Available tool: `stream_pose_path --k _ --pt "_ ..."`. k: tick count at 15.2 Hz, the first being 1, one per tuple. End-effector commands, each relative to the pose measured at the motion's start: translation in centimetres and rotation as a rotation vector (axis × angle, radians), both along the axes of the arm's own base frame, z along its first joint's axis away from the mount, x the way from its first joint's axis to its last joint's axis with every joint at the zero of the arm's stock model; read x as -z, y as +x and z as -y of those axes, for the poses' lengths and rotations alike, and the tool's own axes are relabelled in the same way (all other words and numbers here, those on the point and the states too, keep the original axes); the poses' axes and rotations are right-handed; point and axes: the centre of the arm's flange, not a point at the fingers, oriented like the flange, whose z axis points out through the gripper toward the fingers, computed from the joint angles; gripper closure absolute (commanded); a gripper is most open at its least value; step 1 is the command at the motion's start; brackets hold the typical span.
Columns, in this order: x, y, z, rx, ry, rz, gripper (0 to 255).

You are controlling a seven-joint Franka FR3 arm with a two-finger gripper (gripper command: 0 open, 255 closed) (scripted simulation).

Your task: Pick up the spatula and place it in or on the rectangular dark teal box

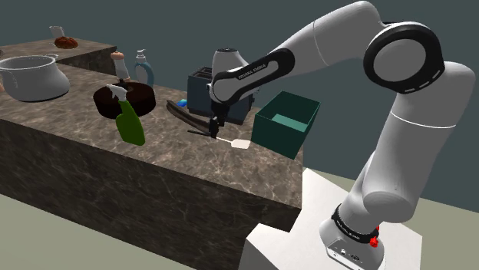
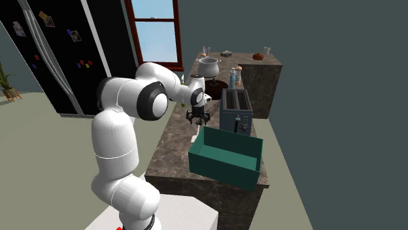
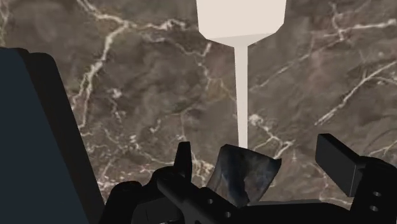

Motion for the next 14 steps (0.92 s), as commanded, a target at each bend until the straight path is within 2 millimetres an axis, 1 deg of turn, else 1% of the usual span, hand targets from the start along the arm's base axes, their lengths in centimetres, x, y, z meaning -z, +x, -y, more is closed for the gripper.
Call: stream_pose_path --k 1,3,11,12,14 --pt "1.1 0.1 0.0 -0.001 0.0 0.001 0" --pt "2.5 0.2 0.0 -0.001 0.0 0.001 0" --pt "2.5 0.2 0.0 -0.001 0.0 0.001 0" --pt "2.5 0.2 0.0 -0.001 0.0 0.001 255" --pt "2.5 0.2 0.0 -0.001 0.0 0.001 255"
